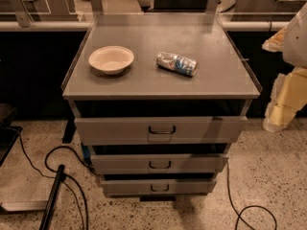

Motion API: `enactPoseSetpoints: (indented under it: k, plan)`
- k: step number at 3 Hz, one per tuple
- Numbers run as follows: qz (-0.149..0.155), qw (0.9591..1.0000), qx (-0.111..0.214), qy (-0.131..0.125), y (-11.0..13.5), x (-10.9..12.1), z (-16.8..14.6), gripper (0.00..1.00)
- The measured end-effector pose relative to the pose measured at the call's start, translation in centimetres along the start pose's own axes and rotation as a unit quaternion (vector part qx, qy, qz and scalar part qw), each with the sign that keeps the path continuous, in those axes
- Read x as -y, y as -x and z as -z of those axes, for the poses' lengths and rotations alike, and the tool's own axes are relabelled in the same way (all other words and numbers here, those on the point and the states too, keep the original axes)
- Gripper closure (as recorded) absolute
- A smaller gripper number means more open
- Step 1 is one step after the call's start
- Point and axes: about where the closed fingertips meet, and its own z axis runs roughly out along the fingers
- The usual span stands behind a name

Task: Open middle drawer

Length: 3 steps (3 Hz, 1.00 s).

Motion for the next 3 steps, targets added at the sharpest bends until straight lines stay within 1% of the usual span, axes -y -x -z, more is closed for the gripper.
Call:
enactPoseSetpoints:
  k: [1, 2, 3]
  plan:
    - [0.0, 1.0, 0.0, 0.0, 0.0, 0.0, 0.0, 0.0]
    - [-0.007, 0.9997, 0.012, 0.023, 0.2, -2.0, -2.5, 0.0]
    - [-0.022, 0.9966, 0.03, 0.073, 1.6, -6.3, -8.3, 0.0]
